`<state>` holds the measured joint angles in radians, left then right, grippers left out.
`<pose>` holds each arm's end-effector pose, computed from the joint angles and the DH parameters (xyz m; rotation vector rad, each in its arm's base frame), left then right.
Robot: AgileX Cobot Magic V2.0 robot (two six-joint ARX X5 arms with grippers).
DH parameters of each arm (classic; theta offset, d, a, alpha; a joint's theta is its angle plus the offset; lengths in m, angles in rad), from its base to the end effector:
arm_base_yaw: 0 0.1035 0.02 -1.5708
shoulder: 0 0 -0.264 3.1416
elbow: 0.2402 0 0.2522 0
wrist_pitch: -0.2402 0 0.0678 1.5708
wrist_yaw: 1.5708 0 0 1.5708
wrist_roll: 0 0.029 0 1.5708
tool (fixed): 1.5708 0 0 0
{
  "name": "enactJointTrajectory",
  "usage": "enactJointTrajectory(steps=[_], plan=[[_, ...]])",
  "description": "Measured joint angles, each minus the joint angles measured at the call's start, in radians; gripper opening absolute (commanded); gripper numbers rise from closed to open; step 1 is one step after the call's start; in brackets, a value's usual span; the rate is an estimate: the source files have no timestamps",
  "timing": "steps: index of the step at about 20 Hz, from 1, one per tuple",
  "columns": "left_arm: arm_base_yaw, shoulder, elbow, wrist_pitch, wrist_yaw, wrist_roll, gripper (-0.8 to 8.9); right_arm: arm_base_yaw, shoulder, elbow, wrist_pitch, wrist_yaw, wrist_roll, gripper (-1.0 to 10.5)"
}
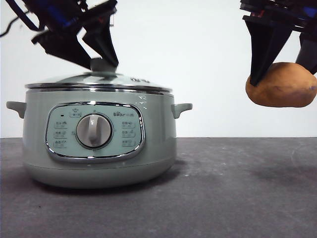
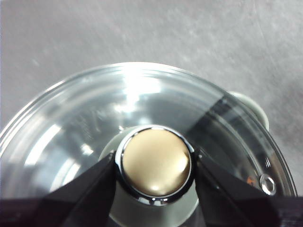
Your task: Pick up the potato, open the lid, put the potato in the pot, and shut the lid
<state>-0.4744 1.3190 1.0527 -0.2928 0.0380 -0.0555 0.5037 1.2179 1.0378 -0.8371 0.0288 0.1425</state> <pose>0.2560 -0.1327 0.3013 0.0694 0.5651 -0.4832 0.2031 0.1110 0.2840 -0.1416 1.0157 0.3605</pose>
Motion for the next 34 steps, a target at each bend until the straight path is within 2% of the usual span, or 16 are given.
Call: enactJointTrajectory(steps=[5, 10, 12, 17, 21, 28, 34], plan=[[0.003, -0.176, 0.109, -0.076, -0.017, 0.021, -0.09, 0.0, 0.0, 0.0, 0.076, -0.011, 0.008, -0.1], [0.003, -0.327, 0.263, -0.315, -0.017, 0.058, -0.08, 0.005, 0.0, 0.0, 0.234, -0.197, 0.019, -0.1], [0.003, -0.37, 0.308, -0.389, -0.029, 0.068, -0.09, 0.024, 0.006, 0.009, 0.286, -0.232, 0.022, -0.1], [0.003, -0.46, 0.347, -0.44, -0.05, 0.074, -0.09, 0.097, 0.123, 0.171, 0.283, -0.238, 0.026, -0.1], [0.003, -0.483, 0.347, -0.493, -0.048, 0.074, -0.09, 0.16, 0.289, 0.349, 0.253, -0.238, 0.019, -0.1], [0.003, -0.483, 0.346, -0.511, -0.048, 0.074, -0.09, 0.222, 0.667, 0.694, 0.155, -0.235, -0.055, -0.1], [0.003, -0.483, 0.347, -0.511, -0.048, 0.074, -0.09, 0.227, 0.861, 0.78, 0.135, -0.213, -0.119, -0.1]])
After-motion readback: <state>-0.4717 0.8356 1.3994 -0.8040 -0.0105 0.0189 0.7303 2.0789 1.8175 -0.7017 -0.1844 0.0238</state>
